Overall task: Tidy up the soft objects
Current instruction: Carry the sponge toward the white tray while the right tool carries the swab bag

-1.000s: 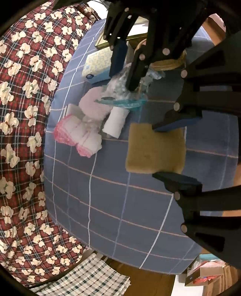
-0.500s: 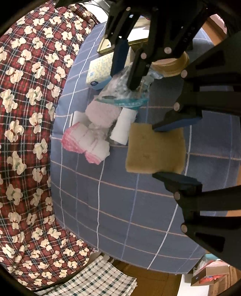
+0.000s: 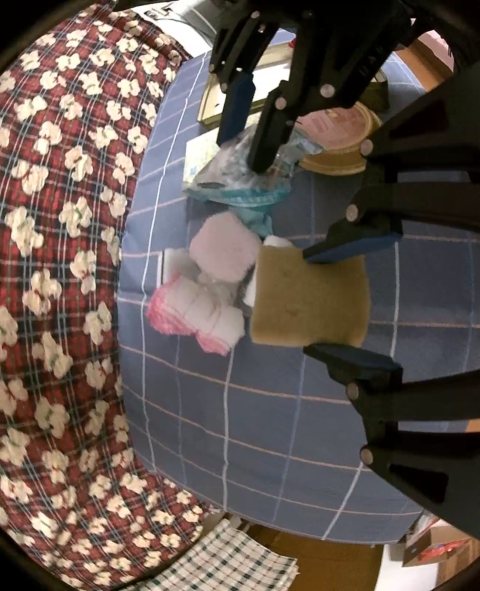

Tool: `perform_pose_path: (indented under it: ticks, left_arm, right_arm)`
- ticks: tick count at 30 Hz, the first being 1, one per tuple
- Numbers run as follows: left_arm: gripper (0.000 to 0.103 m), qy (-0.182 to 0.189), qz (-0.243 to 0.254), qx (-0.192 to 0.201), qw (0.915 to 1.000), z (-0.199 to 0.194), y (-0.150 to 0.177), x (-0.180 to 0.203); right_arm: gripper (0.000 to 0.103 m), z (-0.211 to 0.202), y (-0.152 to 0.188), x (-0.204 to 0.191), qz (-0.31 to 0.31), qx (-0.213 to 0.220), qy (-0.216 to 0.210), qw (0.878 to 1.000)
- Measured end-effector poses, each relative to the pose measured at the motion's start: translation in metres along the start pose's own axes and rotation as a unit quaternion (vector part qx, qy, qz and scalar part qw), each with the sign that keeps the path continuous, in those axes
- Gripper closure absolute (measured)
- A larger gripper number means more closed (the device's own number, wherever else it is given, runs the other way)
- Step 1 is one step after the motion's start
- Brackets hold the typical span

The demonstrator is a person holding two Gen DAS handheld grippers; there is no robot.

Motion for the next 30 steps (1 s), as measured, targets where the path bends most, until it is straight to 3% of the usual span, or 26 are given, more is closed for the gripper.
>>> perform_pose_path:
  ticks: [30]
  left_arm:
    - [0.061,0.071,0.134,-0.021,0.9882,0.033,-0.03,0.112]
  right_arm:
    - [0.072,-0.031,0.046,0.101,0.121,-0.005,0.093,0.988]
Point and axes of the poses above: each gripper's, at about its wrist camera, not at the fingertips, and z roughly the way its jaws point, x to its right, y to its underside, the point moved 10 cm from there along z, roughly the way its jaws point, and after that the axes turned 8 degrees about y, right-handed, at the moved point
